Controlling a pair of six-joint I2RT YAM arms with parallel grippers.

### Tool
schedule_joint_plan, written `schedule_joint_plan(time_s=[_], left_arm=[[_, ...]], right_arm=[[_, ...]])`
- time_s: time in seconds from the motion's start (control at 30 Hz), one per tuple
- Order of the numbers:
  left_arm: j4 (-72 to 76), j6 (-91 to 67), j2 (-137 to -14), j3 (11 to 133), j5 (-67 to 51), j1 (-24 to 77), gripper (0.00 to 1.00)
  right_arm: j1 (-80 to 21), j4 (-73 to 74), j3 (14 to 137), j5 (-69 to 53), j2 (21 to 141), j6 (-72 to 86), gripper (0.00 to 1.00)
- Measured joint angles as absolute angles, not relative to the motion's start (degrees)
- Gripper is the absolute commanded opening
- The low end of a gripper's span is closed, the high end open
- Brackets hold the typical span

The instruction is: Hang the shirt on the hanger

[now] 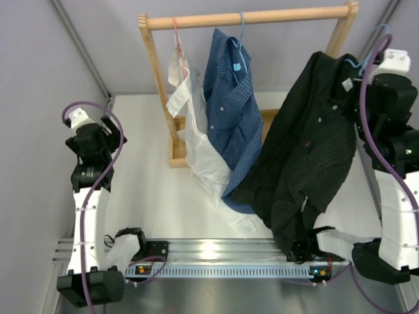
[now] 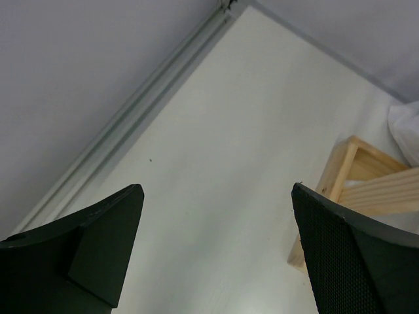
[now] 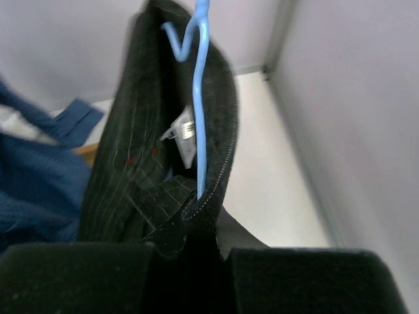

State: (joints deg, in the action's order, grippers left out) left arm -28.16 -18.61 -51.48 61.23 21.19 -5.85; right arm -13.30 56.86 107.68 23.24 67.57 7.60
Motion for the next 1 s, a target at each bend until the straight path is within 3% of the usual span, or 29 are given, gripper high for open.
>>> schedule_joint_plan(time_s=[0.17,0.4,1.0], left_arm=[[-28.7,-21.0,-51.6,58.4,14.2,-8.4,0.98],[-28.3,-21.3,-49.8,58.4,10.2,-8.4,0.98],[-28.1,-21.0,-50.5,58.4,3.2,-8.5,0.98]], right_arm=[[-10.6,58.3,111.6,28.6,63.1,4.8,0.00],[-10.3,57.0,115.0,21.3,58.2,4.5,0.00],[-10.2,51.2,97.8,-4.1,62.1,12.8,0.00]])
